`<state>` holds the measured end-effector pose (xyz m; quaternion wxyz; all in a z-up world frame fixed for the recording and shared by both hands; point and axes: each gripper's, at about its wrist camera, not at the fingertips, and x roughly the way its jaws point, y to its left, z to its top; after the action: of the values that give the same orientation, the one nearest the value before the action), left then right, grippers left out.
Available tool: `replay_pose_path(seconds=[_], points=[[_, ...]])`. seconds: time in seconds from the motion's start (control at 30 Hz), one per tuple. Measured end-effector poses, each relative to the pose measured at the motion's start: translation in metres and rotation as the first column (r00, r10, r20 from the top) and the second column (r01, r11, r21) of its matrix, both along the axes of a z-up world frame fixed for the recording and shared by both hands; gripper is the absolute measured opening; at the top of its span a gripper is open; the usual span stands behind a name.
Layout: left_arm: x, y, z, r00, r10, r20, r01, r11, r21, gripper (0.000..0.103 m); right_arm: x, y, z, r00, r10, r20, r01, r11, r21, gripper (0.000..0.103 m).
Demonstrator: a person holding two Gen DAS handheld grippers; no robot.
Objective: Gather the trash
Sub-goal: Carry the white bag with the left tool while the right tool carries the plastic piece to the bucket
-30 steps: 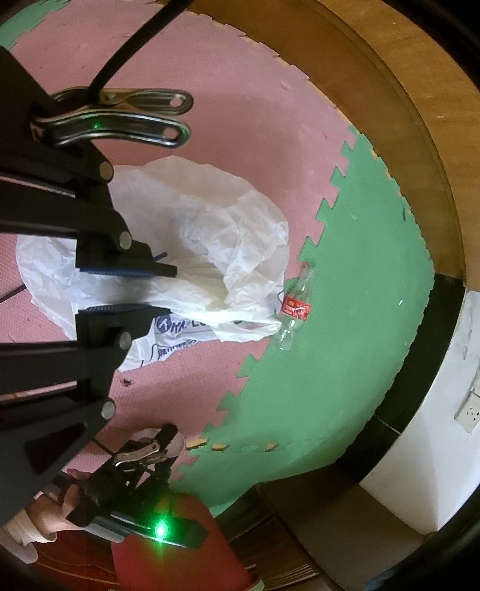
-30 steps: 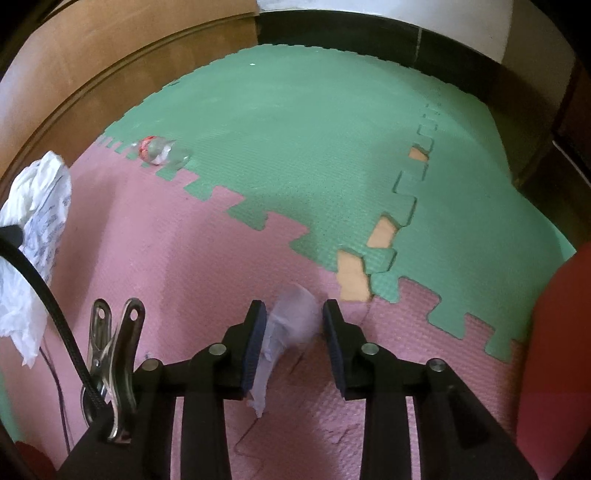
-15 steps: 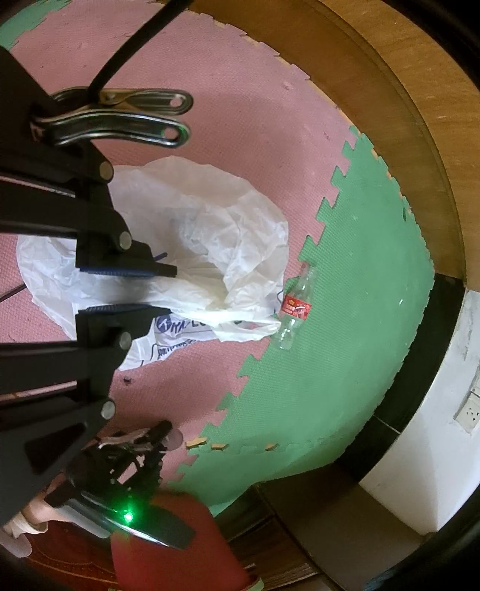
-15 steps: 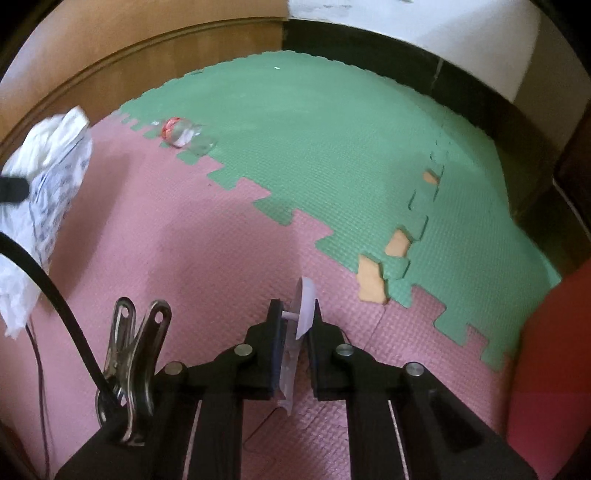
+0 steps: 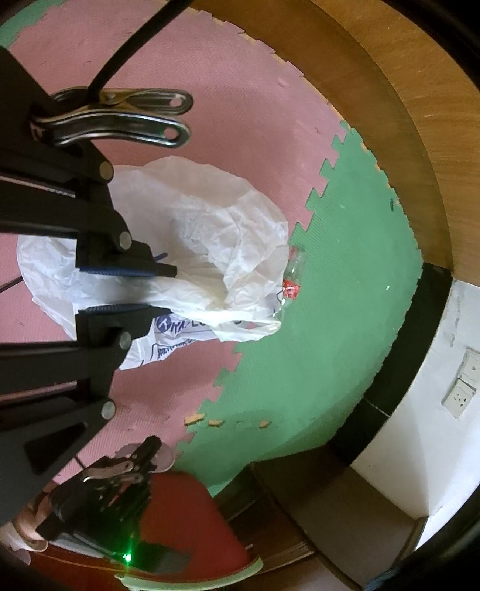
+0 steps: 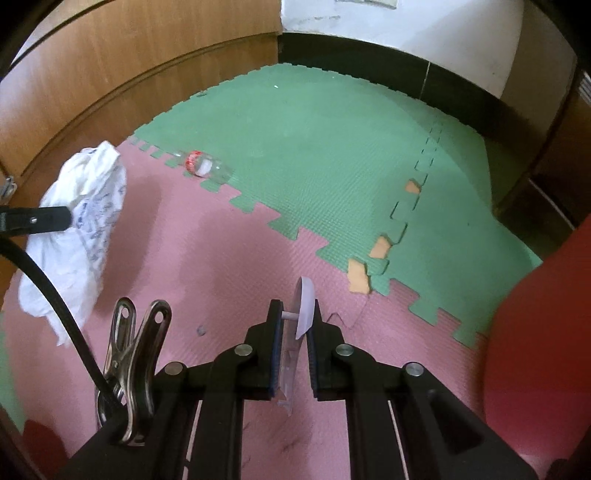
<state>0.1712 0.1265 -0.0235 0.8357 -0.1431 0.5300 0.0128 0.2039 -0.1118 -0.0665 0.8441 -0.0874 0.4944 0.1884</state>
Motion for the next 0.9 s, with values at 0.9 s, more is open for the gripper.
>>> replay_pose_path(seconds=[0.9], points=[[-0.063, -0.102, 0.119, 0.971, -0.173, 0.166, 0.174, 0.985, 0.008, 0.012, -0.119, -0.086, 0.156, 0.986, -0.126, 0.107, 0.110, 0.983, 0.147, 0.013]])
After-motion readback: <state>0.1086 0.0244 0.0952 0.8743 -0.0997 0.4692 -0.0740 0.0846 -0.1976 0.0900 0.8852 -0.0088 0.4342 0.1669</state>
